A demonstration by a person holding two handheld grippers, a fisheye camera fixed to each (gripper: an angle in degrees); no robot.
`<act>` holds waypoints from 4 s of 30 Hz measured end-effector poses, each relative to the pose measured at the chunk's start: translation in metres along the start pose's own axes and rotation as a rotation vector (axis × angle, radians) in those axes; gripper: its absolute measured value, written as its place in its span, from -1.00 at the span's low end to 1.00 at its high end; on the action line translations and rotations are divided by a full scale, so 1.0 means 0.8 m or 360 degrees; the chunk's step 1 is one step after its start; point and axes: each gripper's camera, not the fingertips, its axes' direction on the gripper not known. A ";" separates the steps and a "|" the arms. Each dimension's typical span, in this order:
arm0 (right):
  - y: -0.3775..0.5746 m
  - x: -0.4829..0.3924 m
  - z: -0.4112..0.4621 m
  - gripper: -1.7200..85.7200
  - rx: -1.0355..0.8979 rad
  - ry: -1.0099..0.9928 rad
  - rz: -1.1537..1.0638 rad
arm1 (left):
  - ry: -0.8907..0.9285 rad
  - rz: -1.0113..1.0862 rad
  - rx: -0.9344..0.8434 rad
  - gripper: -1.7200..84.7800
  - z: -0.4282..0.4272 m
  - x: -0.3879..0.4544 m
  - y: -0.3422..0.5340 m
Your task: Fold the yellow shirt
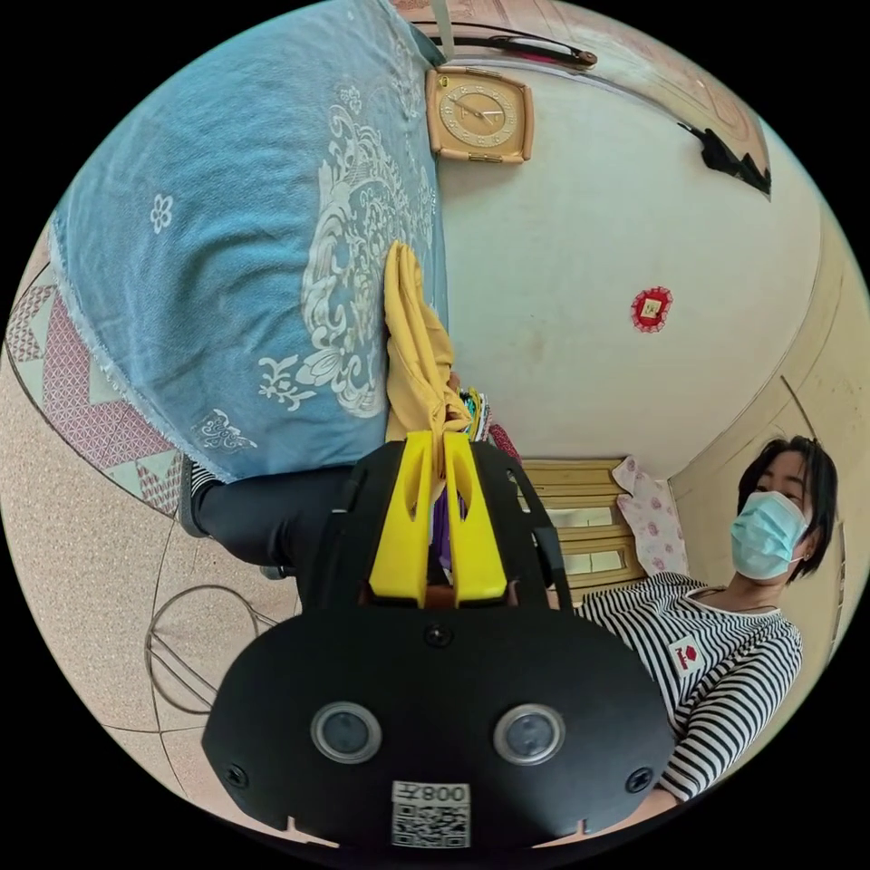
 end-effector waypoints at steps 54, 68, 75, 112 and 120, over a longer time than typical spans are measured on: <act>0.151 -0.059 -0.030 -0.95 0.0542 -0.1071 0.0712 | -0.0310 0.0043 -0.0372 -0.62 0.382 -0.151 -0.344; 0.238 -0.170 -0.002 -0.96 0.0467 -0.1036 0.0679 | -0.0563 0.0156 -0.0497 -0.88 0.571 -0.256 -0.398; 0.302 -0.244 -0.013 -0.95 0.0457 -0.1008 0.0569 | -0.0442 0.0305 -0.0504 -0.89 0.637 -0.276 -0.384; 0.958 -0.724 -0.455 -0.95 0.2082 -0.0353 -0.0151 | 0.0221 0.0955 -0.1348 -0.90 1.530 -0.533 -0.131; 0.986 -0.611 -0.389 -0.94 0.2045 -0.0504 0.0514 | -0.0453 0.0620 -0.1567 -0.89 1.677 -0.899 -0.136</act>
